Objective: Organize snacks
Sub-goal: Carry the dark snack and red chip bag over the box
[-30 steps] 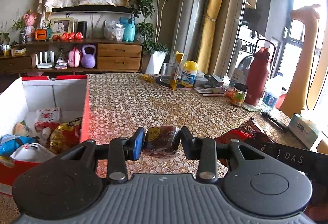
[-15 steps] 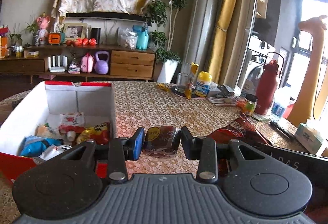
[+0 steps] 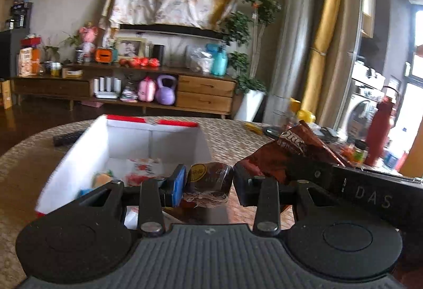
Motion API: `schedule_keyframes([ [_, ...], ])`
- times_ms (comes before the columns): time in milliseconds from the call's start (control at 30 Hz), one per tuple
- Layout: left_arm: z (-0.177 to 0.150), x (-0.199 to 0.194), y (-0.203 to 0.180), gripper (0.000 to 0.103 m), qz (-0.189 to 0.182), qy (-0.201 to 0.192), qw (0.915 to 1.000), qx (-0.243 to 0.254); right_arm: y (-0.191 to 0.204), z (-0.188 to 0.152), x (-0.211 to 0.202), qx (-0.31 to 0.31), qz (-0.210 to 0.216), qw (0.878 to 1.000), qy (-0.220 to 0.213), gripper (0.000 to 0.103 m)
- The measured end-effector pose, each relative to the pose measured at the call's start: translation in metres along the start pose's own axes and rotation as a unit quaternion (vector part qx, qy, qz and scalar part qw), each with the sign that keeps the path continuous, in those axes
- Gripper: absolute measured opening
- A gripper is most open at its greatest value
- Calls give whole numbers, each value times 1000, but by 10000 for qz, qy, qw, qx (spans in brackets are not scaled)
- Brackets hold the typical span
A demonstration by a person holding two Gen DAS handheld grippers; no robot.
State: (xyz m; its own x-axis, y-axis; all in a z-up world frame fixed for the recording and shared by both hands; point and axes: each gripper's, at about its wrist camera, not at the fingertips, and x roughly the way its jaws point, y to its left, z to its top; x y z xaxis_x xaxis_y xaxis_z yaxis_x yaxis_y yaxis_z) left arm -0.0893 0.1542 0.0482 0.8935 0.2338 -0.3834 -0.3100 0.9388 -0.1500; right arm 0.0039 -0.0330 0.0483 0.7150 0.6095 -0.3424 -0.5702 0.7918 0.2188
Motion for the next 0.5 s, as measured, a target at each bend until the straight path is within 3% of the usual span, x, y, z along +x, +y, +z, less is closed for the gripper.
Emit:
schedule_keyframes([
  [233, 15, 20, 43, 37, 467, -32, 9989, -82, 39, 14, 36, -387, 304, 9988, -9, 33],
  [500, 25, 57, 85, 38, 754, 241, 9965, -253, 72, 16, 91, -672, 539, 9956, 371, 33],
])
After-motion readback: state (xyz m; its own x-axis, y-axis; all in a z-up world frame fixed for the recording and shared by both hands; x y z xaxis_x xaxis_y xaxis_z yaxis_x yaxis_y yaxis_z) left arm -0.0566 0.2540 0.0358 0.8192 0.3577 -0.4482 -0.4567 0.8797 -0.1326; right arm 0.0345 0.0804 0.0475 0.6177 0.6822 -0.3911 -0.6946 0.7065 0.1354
